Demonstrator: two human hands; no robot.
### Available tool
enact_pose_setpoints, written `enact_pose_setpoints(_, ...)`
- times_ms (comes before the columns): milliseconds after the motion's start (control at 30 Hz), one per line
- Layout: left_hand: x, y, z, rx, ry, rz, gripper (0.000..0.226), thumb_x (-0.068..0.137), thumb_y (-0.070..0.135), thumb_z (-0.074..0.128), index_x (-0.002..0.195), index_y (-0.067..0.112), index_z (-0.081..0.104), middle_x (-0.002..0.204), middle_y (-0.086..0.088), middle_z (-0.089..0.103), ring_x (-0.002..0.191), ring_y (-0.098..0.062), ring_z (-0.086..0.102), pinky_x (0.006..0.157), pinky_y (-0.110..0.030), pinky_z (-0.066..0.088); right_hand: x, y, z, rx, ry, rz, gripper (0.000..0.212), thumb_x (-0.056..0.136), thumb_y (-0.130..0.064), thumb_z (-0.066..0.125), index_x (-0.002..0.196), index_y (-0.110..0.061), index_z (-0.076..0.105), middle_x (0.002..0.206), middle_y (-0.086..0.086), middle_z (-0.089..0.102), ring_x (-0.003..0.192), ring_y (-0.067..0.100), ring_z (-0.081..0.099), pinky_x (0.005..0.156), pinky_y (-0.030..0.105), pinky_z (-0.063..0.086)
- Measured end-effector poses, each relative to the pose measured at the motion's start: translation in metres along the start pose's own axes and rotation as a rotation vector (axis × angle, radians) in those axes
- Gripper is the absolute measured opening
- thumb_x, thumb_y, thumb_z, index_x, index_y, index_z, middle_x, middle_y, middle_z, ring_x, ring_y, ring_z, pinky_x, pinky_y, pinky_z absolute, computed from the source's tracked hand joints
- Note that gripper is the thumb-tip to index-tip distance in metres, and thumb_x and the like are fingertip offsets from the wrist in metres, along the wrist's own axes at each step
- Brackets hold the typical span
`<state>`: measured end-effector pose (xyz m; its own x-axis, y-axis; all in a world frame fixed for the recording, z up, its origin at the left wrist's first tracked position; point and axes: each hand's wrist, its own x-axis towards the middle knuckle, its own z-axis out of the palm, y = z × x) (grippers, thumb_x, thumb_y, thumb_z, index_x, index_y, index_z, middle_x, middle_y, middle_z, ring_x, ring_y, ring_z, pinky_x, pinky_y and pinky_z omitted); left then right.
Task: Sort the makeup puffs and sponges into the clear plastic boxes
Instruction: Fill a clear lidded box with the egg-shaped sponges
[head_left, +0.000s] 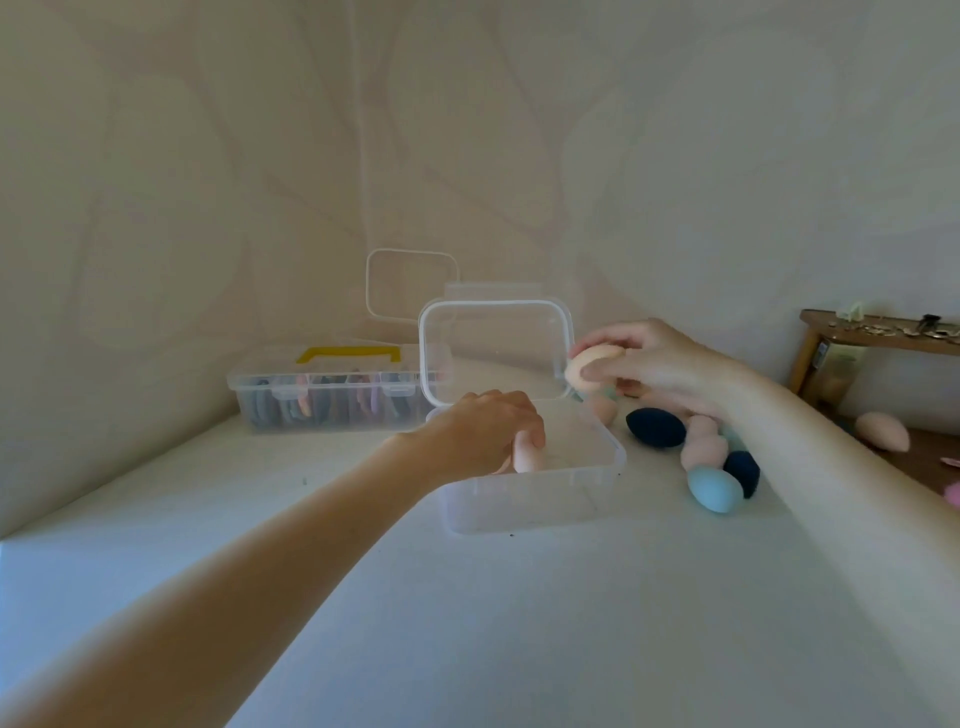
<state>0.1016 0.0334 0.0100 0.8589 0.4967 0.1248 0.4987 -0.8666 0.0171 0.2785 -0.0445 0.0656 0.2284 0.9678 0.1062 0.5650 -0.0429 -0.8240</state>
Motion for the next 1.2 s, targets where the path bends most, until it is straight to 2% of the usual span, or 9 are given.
enact_pose_setpoints(100,-0.001,0.002,-0.002,-0.014,-0.017,-0.016,0.042,0.088,0.003,0.044,0.122,0.024,0.057,0.135,0.002,0.048,0.120,-0.021,0.049,0.102,-0.036,0.039,-0.003,-0.015,0.011,-0.384,-0.263,0.040,0.031,0.080,-0.011,0.070,0.108,-0.024,0.067,0.112,-0.001,0.059,0.092,0.016,0.057,0.084,0.030,0.050)
enact_pose_setpoints(200,-0.002,0.004,-0.003,-0.013,-0.033,-0.025,0.043,0.088,0.003,0.044,0.124,0.023,0.055,0.136,0.002,0.047,0.121,-0.022,0.048,0.103,-0.036,0.039,0.003,-0.019,0.026,-0.694,-0.263,0.068,0.045,0.076,-0.011,0.072,0.117,-0.022,0.059,0.110,-0.003,0.057,0.101,0.019,0.056,0.090,0.034,0.049)
enact_pose_setpoints(400,-0.004,0.006,-0.005,-0.015,-0.040,-0.038,0.042,0.088,0.007,0.043,0.127,0.017,0.054,0.134,-0.002,0.049,0.118,-0.025,0.046,0.102,-0.037,0.039,0.009,-0.010,0.054,-0.982,-0.182,0.035,0.029,0.076,-0.013,0.066,0.105,-0.020,0.066,0.100,-0.002,0.060,0.096,0.021,0.058,0.059,0.022,0.038)
enact_pose_setpoints(600,-0.008,0.013,-0.012,-0.104,-0.089,-0.124,0.063,0.063,0.027,0.026,0.116,0.022,0.060,0.129,0.003,0.051,0.116,-0.023,0.045,0.099,-0.043,0.042,0.003,0.002,0.075,-0.951,0.022,-0.031,0.013,0.083,-0.018,0.053,0.071,-0.016,0.050,0.074,0.000,0.051,0.064,0.017,0.050,0.061,0.030,0.042)
enact_pose_setpoints(733,-0.008,0.010,-0.009,-0.091,-0.066,-0.097,0.063,0.065,0.031,0.029,0.119,0.022,0.059,0.133,0.003,0.048,0.117,-0.023,0.045,0.102,-0.039,0.040,0.007,0.007,0.078,-0.937,0.073,-0.048,0.018,0.084,-0.008,0.054,0.080,-0.016,0.038,0.088,0.003,0.051,0.080,0.024,0.054,0.070,0.038,0.047)
enact_pose_setpoints(833,-0.005,0.002,-0.002,-0.023,0.053,-0.006,0.039,0.086,0.017,0.049,0.123,0.026,0.057,0.131,0.001,0.047,0.113,-0.020,0.043,0.098,-0.030,0.038,0.008,0.009,0.078,-1.029,0.088,-0.086,0.008,0.087,-0.011,0.054,0.095,-0.011,0.053,0.113,0.008,0.048,0.106,0.026,0.048,0.079,0.035,0.042)
enact_pose_setpoints(967,-0.005,0.000,-0.001,0.091,0.080,0.061,0.041,0.089,0.015,0.051,0.126,0.033,0.053,0.129,0.003,0.045,0.112,-0.020,0.039,0.090,-0.028,0.036,0.007,0.011,0.076,-1.160,0.136,-0.044,0.029,0.087,-0.023,0.055,0.112,-0.009,0.053,0.125,0.011,0.038,0.120,0.029,0.033,0.091,0.035,0.032)
enact_pose_setpoints(1100,-0.002,0.002,-0.002,0.206,-0.086,0.069,0.047,0.095,0.024,0.048,0.139,0.033,0.036,0.145,0.005,0.031,0.127,-0.024,0.032,0.100,-0.034,0.034,0.005,0.013,0.071,-0.878,0.037,0.069,0.032,0.083,-0.030,0.064,0.107,-0.014,0.049,0.123,0.010,0.037,0.116,0.028,0.037,0.088,0.036,0.037)
enact_pose_setpoints(1200,0.000,0.004,-0.003,0.227,-0.112,0.049,0.052,0.095,0.022,0.047,0.142,0.033,0.029,0.148,0.004,0.029,0.130,-0.025,0.030,0.103,-0.035,0.032,-0.004,0.008,0.051,-0.638,-0.007,0.073,0.020,0.083,-0.033,0.066,0.095,-0.023,0.055,0.105,-0.002,0.044,0.095,0.017,0.044,0.070,0.021,0.036)
